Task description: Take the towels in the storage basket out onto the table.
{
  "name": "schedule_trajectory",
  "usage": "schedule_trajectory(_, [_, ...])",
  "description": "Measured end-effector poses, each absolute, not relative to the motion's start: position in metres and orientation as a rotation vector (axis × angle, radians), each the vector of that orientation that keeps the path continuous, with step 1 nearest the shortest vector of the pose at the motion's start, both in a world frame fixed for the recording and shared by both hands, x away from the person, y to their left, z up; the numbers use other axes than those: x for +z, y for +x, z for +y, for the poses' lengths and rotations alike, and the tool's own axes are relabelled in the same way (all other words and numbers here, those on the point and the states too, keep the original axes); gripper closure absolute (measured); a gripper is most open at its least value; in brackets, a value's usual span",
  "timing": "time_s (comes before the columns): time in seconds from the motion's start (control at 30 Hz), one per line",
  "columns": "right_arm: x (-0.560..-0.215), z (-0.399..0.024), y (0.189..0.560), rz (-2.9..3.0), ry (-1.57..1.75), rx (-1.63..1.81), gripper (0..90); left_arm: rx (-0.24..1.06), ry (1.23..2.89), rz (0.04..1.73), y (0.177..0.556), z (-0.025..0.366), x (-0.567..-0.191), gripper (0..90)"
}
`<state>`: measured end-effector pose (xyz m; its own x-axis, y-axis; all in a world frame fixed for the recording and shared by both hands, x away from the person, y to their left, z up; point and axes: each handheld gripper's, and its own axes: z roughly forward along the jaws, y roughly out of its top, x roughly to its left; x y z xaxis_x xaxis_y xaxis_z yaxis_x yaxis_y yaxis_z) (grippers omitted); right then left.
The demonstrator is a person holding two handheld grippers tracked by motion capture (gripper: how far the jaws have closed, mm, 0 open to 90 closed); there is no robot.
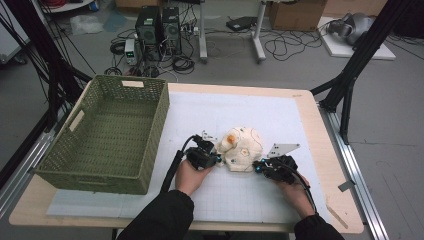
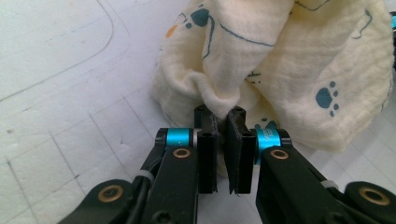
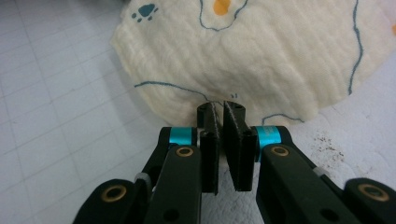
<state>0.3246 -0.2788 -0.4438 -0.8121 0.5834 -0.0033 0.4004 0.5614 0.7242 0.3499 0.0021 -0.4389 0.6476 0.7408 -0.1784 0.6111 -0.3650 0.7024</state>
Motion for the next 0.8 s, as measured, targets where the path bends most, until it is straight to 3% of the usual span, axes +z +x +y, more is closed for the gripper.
schedule_trajectory(0.8, [-0.407,-0.327,0.303,2.522,0.814,1.174,85.8,0.173,1.964,1.018,0.316,0.061,-0.392,84.9])
